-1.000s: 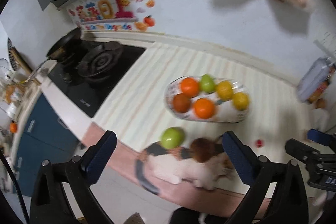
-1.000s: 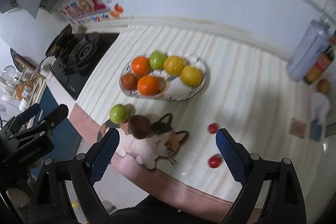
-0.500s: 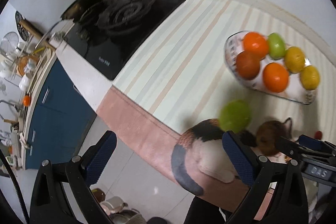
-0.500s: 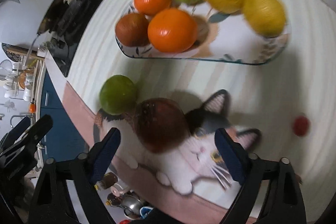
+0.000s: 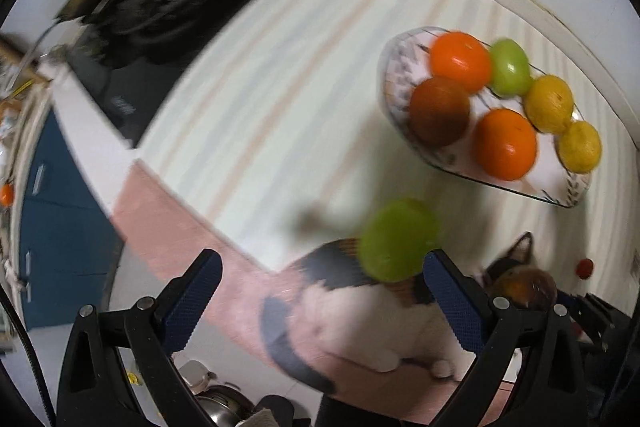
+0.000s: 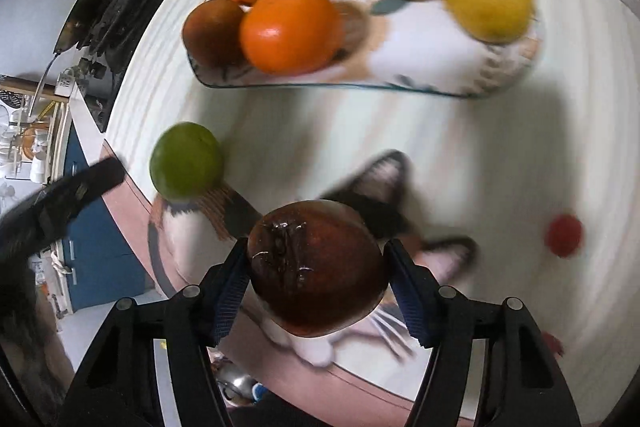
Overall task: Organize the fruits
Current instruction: 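Grasp the green apple with the left gripper while the right grasps the brown fruit, then carry the green apple to the plate with the left gripper while the right carries the brown fruit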
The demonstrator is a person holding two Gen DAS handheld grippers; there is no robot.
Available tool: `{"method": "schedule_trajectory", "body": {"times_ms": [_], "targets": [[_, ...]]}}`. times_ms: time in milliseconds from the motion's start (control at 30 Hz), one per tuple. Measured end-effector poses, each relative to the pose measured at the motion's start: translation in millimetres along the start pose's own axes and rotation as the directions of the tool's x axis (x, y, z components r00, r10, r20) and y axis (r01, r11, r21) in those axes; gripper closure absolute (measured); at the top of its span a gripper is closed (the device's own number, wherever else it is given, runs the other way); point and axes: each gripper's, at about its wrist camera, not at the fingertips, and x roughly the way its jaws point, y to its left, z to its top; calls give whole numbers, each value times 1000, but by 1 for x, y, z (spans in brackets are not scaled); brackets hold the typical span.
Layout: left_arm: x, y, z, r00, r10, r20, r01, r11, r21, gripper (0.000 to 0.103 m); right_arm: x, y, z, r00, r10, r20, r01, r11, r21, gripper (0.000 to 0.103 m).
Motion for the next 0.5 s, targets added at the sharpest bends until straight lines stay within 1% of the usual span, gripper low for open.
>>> {"method": "schedule_trajectory", "body": {"times_ms": [133, 267, 333, 400, 500], "targets": [[19, -22, 8, 999, -25, -34, 27, 997, 66, 0, -10, -19, -13, 1000, -23, 7, 23, 999, 25, 34], [45, -40, 13, 995, -42, -86, 52, 992, 113, 1, -10, -30, -17, 1000, -1, 5, 1, 998, 64, 34], [53, -43, 14, 994, -48, -95, 60, 990, 126, 15, -9, -37, -19, 1000, -4, 6, 4, 998, 70, 34], [57, -46, 15, 993, -66, -101, 79, 989, 128, 43, -8, -40, -20, 1000, 0, 2, 0, 997, 73, 34], [57, -45, 14, 994, -71, -83, 81, 989, 122, 44, -3, -39, -20, 1000, 2, -2, -2, 997, 75, 34]]}}
